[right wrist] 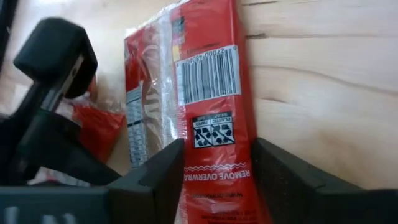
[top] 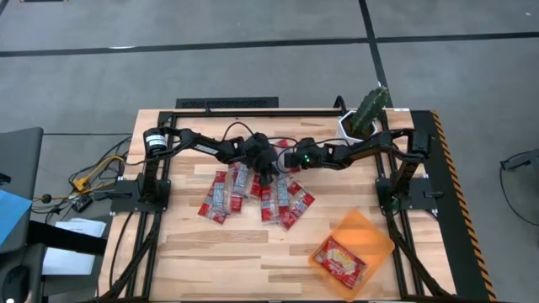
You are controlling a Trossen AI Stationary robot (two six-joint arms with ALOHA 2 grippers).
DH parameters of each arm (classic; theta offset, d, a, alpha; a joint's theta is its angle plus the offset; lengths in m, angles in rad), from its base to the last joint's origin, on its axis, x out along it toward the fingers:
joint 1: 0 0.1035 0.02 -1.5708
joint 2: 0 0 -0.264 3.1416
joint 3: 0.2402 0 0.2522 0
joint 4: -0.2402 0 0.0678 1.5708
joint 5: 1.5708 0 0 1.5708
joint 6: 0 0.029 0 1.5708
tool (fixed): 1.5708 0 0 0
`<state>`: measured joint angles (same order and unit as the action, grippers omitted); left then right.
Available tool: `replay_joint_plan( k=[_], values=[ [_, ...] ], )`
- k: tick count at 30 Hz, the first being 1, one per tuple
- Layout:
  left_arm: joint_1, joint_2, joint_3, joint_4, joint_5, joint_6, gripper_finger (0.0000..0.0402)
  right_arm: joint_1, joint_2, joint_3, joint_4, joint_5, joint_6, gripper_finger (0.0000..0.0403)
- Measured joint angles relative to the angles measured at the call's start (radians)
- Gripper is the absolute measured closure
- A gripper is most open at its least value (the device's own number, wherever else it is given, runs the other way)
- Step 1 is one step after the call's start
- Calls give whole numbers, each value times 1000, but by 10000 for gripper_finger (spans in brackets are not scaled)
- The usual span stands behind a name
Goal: Sort popcorn bags into baskets
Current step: Put the red popcorn bag into the orange bin
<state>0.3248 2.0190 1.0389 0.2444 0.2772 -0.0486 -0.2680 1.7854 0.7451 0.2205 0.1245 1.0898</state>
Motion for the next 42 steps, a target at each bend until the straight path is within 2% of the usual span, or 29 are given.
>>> replay_joint_plan(
  k=[3, 8, 10, 16, 25, 30, 35, 39, 42],
  values=[
    [0, 0, 0, -3, 13, 0, 402, 8, 2, 24, -39, -5, -32, 250],
    [-1, 0, 1, -14, 29, -1, 402, 15, 5, 59, -78, -18, -75, 360],
    [2, -2, 16, -47, 43, -8, 402, 15, 2, 64, -79, -27, -78, 387],
    [20, -77, 61, -192, 40, -13, 401, 21, -43, 69, -86, -59, -44, 394],
    [48, -355, 70, -424, 32, -14, 401, 41, -156, 71, -142, -32, -43, 398],
    [51, -509, 70, -477, -61, 0, 401, 84, -258, 71, -257, -32, -52, 399],
    [53, -612, 70, -502, -170, 3, 401, 192, -395, 71, -460, -22, -37, 398],
    [57, -653, 70, -527, -187, 3, 401, 331, -503, 71, -636, -16, 45, 398],
    [57, -660, 70, -552, -188, 2, 401, 457, -585, 71, -757, 43, 173, 392]
  ],
)
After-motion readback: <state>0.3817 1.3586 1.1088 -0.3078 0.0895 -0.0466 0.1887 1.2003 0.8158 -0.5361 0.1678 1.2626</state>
